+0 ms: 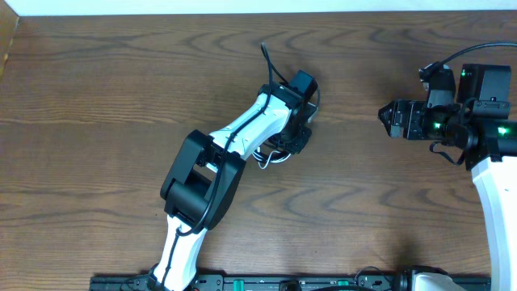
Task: Untangle cables
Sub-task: 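Reach the left gripper down and grasp the cable bundle, then lift the bundle with the left gripper toward the right gripper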
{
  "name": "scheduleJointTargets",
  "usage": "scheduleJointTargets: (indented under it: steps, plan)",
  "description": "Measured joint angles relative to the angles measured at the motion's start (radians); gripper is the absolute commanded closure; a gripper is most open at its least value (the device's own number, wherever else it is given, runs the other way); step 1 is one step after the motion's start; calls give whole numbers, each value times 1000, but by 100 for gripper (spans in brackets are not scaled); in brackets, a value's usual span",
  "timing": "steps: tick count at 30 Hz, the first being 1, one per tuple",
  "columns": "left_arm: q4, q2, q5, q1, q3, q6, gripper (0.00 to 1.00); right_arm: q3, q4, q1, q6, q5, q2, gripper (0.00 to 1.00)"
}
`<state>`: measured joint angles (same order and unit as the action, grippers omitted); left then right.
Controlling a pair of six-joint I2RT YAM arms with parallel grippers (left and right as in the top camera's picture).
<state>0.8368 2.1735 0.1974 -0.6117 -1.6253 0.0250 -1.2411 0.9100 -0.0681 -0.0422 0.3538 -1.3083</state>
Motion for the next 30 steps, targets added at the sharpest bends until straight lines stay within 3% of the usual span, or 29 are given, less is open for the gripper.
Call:
scheduleJointTargets:
  steps: [6,7,8,9,17,23,30]
  plan:
    - [-4,-2,-19,-2,46,-22,66,0,2,0,0,-4,0,9]
    - [-5,-2,-19,-3,46,-23,71,0,2,0,0,-3,0,9]
    - [-5,-2,-21,-4,46,-23,88,0,2,0,0,-4,0,9]
    - [-6,-2,-23,-5,47,-25,93,0,2,0,0,-4,0,9]
    - [63,-19,10,3,19,-29,93,0,1,0,0,-6,0,12]
    - [62,-195,279,96,-43,-33,93,0,-40,0,-2,37,0,14]
    - [-89,-329,799,266,-88,-87,92,-1,-177,0,-4,213,-11,13]
